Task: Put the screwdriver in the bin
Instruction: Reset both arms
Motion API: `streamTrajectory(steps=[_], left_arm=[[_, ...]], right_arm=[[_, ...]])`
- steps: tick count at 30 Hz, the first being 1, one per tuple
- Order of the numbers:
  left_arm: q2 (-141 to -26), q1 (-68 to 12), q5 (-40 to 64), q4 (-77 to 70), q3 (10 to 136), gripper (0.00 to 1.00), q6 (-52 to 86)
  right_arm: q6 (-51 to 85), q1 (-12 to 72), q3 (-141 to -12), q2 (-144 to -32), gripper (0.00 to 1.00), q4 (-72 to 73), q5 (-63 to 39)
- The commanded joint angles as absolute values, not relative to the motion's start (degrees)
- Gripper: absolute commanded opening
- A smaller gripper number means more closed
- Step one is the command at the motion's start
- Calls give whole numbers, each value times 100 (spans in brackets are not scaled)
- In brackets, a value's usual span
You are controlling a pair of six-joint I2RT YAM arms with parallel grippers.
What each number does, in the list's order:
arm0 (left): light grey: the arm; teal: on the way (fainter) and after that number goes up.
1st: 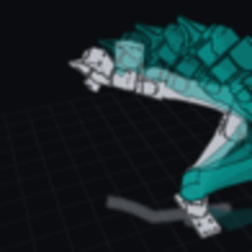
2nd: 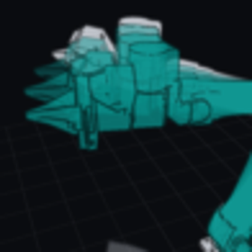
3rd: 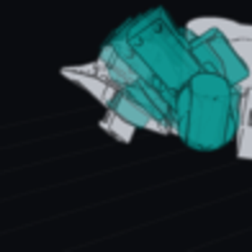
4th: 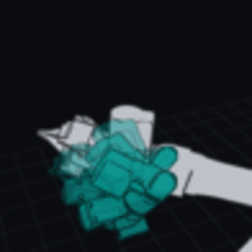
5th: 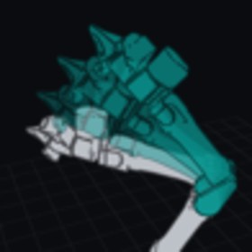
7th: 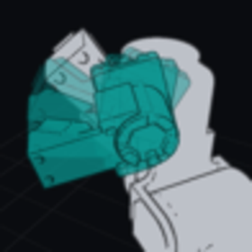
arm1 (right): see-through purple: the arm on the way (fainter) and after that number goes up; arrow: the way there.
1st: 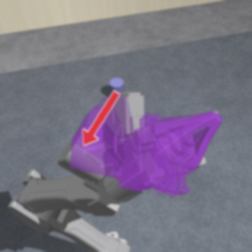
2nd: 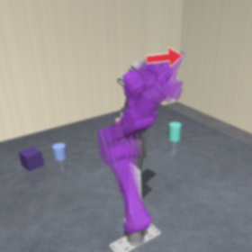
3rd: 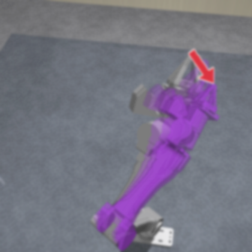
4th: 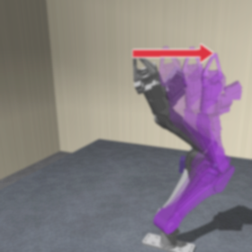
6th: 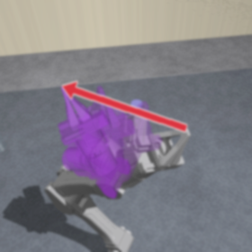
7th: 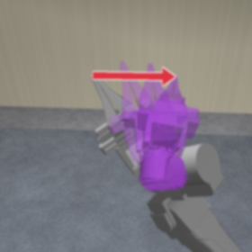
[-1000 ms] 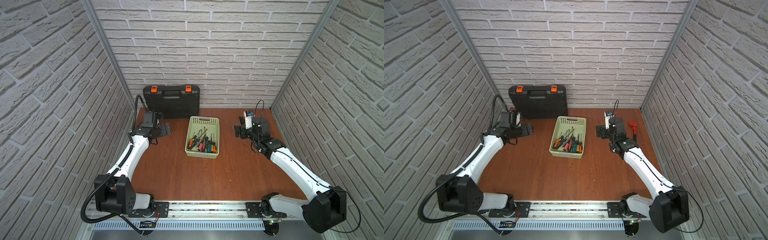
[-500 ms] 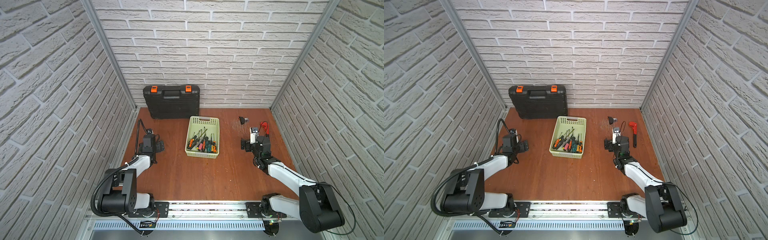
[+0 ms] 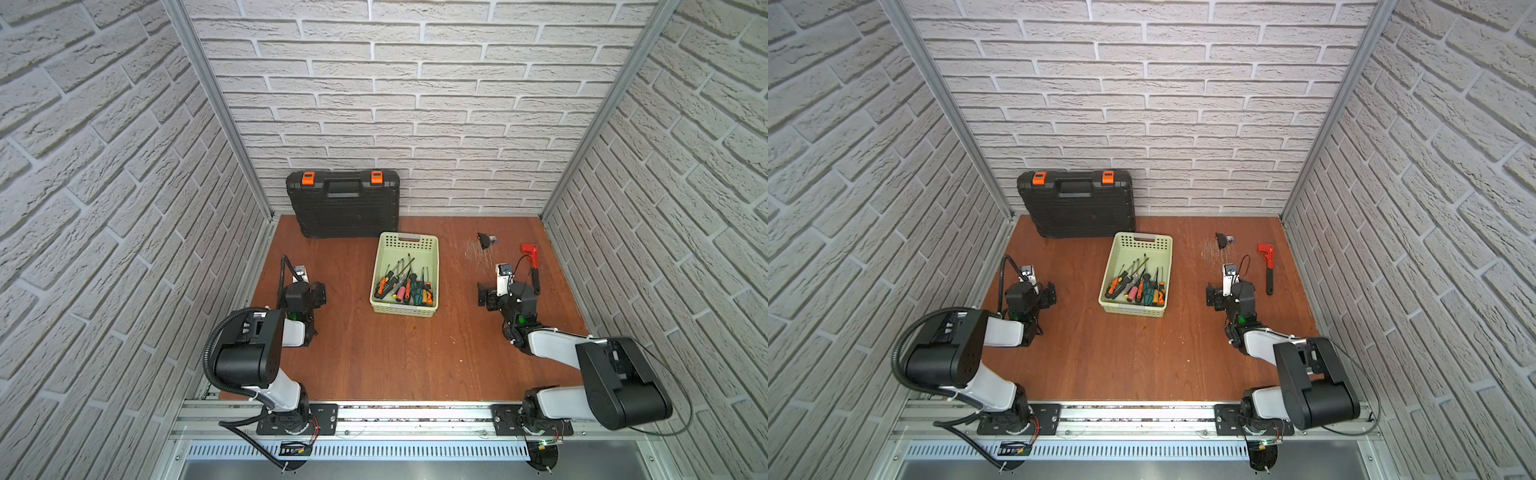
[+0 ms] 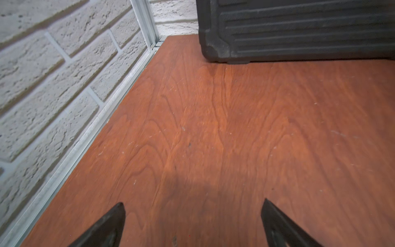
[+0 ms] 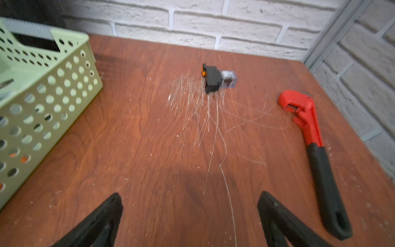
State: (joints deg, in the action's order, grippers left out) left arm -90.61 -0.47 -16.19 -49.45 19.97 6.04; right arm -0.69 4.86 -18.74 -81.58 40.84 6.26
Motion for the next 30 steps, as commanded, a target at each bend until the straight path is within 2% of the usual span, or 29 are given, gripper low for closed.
streamTrajectory(steps=[1, 6, 30], left_arm=[[-9040, 98, -1551, -5620, 2066, 98, 638], [-9017, 257, -1238, -5431, 2130, 98, 732], [-9019, 254, -1238, -5450, 2125, 98, 725]], right_arm=[[-87, 466, -1704, -8591, 99, 5689, 418], [-44, 453, -2094, -8455, 99, 4727, 528], [-31, 439, -2048, -8433, 99, 4794, 501]])
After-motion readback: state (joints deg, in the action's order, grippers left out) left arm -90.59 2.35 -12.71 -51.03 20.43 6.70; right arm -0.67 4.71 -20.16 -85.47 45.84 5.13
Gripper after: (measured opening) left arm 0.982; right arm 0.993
